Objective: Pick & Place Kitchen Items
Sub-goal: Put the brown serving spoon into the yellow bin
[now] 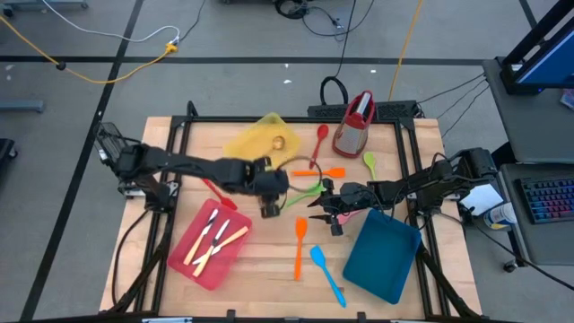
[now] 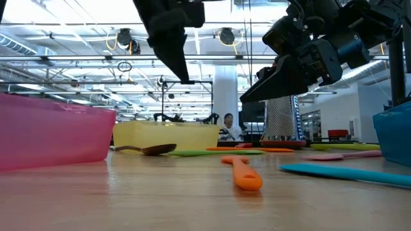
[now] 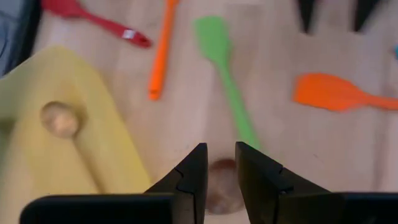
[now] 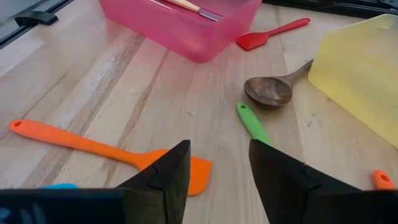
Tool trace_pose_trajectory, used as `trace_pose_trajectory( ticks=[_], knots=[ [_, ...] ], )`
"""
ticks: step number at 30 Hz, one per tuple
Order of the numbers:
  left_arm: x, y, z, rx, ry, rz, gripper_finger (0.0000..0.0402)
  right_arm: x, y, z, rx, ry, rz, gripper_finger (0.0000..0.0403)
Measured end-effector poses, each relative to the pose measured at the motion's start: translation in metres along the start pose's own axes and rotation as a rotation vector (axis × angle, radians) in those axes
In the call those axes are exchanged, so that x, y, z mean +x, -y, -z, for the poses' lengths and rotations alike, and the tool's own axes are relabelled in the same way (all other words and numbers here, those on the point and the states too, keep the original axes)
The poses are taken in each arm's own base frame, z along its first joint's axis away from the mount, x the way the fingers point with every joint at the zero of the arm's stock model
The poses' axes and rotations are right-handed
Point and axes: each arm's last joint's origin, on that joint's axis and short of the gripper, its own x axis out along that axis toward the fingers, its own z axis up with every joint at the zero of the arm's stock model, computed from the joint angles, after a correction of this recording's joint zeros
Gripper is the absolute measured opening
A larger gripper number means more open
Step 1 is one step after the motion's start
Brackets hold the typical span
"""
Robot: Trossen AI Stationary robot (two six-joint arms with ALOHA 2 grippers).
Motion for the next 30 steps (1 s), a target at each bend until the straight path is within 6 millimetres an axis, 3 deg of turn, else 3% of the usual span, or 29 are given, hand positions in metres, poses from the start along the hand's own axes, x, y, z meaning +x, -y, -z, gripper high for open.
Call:
trace_pose_trajectory(
  ticks=[9, 17, 25, 30],
  knots=[
    [-0.010, 0.035, 0.005, 0.060, 0.020, 0.049, 0.0088, 0.000, 0.000, 0.000, 0.000, 0.000, 0.000, 0.0156],
    [0.001, 0.040, 0.020, 0.053, -0.031, 0.045, 0.0088, 0.000, 0.000, 0.000, 0.000, 0.000, 0.000, 0.0155],
    [0.023, 0.042, 0.040, 0.000, -0.066, 0.099, 0.0088, 0.000, 0.000, 0.000, 0.000, -0.001, 0.000, 0.0155],
    [0.025, 0.042, 0.040, 0.004, -0.058, 0.101, 0.0088, 0.000, 0.000, 0.000, 0.000, 0.000, 0.000, 0.0154]
  ],
)
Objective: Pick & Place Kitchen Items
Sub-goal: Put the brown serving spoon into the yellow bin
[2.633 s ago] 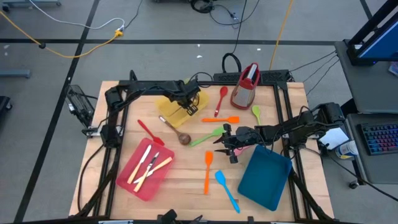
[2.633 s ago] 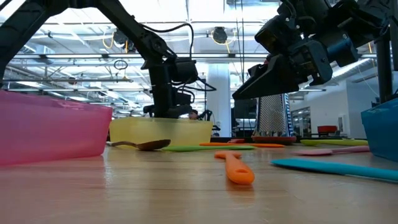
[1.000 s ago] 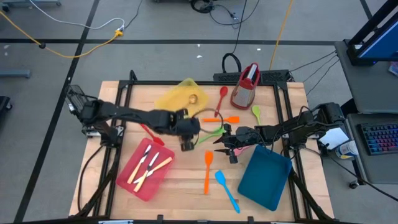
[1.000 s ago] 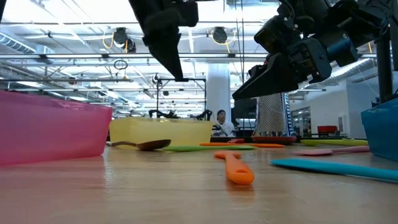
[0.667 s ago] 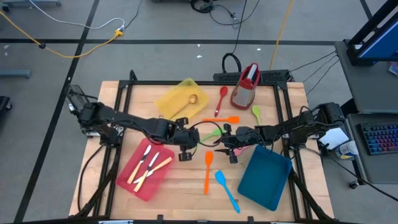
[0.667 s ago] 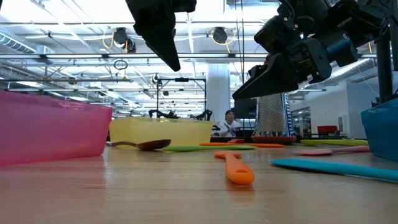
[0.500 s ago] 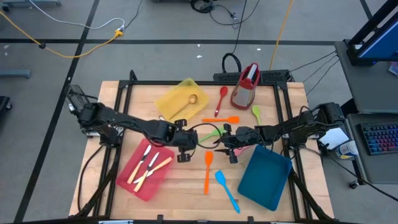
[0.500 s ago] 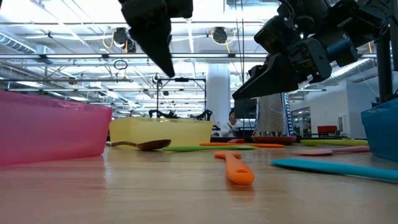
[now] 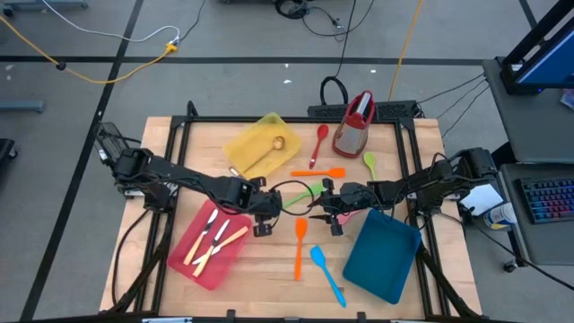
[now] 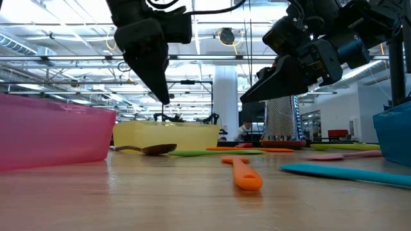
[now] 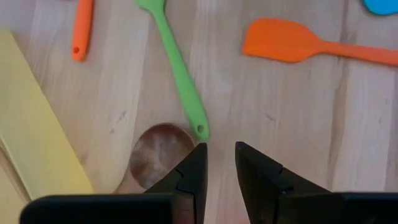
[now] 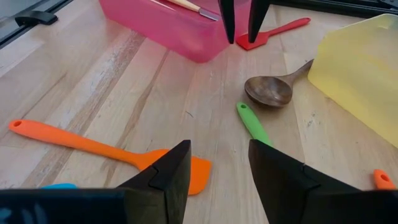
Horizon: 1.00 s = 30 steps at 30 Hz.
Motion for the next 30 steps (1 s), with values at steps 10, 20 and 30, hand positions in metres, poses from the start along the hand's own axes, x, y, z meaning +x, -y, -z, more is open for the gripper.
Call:
trace_pose_trajectory(
  ticks=[10, 20, 30],
  knots=[
    [-0.0001, 0.0009, -0.0034, 0.019, 0.034, 0.013, 0.0088, 0.0000, 0.0000, 0.0000, 0.000, 0.000, 0.000, 0.0157],
    [0.0005, -0.0022, -0.0035, 0.027, 0.026, 0.009, 0.0089, 0.0000, 0.0000, 0.0000, 0.000, 0.000, 0.000, 0.0157],
    [0.0011, -0.0054, -0.0041, 0.024, 0.024, 0.013, 0.0115, 0.0000, -0.0001, 0.0000, 0.000, 0.000, 0.000, 0.0157]
  ],
)
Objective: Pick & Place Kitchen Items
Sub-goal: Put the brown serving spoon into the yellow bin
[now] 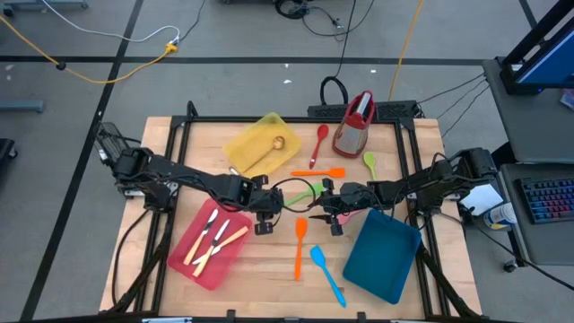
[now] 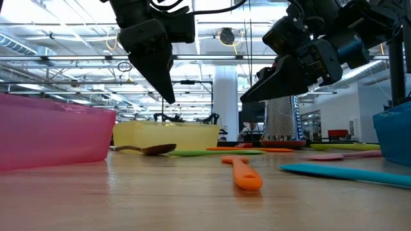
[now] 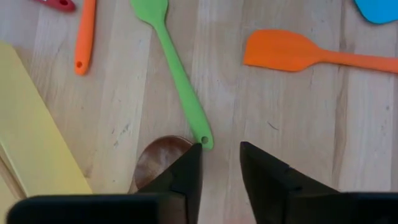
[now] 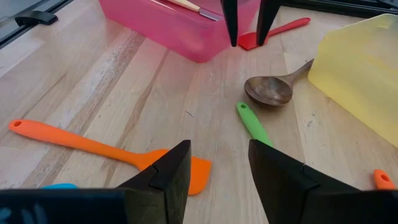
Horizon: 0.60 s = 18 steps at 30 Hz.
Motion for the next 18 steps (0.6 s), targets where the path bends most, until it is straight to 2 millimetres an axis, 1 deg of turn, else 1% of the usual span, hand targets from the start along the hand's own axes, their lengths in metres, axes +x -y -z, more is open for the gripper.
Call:
trace_pose_trajectory(
  ticks=[5, 8, 11, 15, 18],
  knots=[
    [0.000, 0.000, 0.000, -0.002, 0.000, 0.000, 0.0162, 0.000, 0.000, 0.000, 0.000, 0.000, 0.000, 0.0155],
    [0.000, 0.000, 0.000, -0.002, 0.000, 0.000, 0.0176, 0.000, 0.000, 0.000, 0.000, 0.000, 0.000, 0.0155],
    [0.003, 0.000, 0.001, -0.004, 0.011, 0.002, 0.0178, 0.000, 0.000, 0.000, 0.000, 0.000, 0.000, 0.0154],
    [0.012, 0.001, 0.009, -0.004, 0.018, 0.012, 0.0170, 0.000, 0.000, 0.000, 0.000, 0.000, 0.000, 0.0154],
    [0.017, 0.003, 0.015, -0.005, 0.011, 0.054, 0.0163, 0.000, 0.000, 0.000, 0.000, 0.000, 0.000, 0.0155]
  ],
)
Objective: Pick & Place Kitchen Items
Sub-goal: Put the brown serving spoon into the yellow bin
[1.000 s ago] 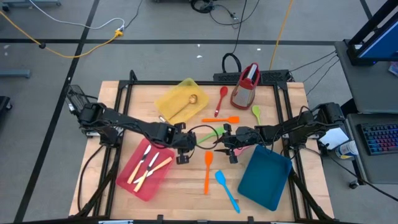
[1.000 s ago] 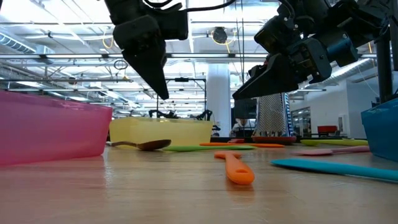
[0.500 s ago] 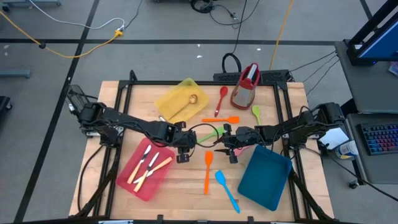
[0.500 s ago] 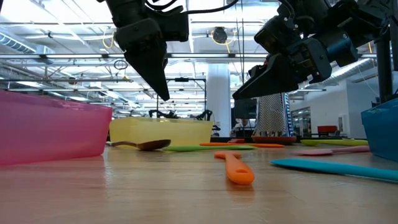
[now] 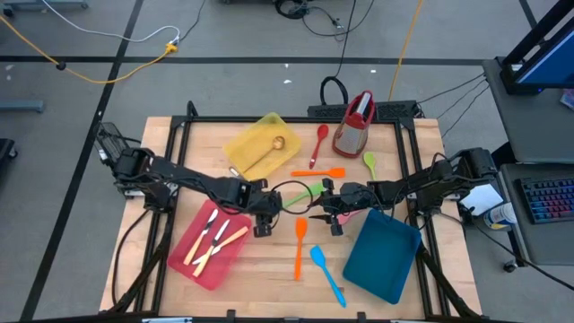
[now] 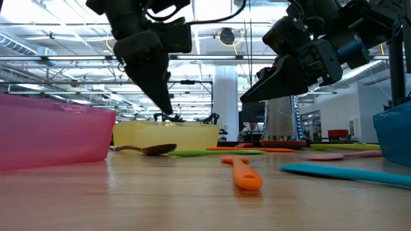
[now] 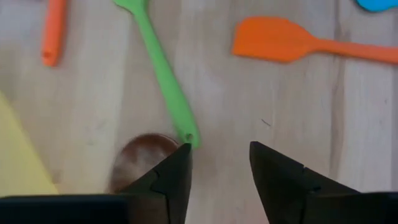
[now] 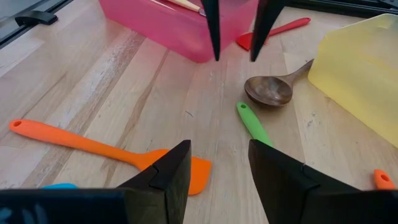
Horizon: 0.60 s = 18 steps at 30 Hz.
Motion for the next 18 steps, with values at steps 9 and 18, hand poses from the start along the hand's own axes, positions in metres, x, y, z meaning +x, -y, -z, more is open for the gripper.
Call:
trace_pose_trajectory(
  ticks=[9, 18],
  knots=[
    [0.005, -0.003, 0.007, 0.001, -0.020, -0.006, 0.0159, 0.000, 0.000, 0.000, -0.003, 0.000, 0.000, 0.0152],
    [0.007, -0.022, 0.011, -0.011, -0.088, -0.071, 0.0159, 0.000, 0.000, 0.000, -0.004, 0.000, 0.000, 0.0151]
  ],
)
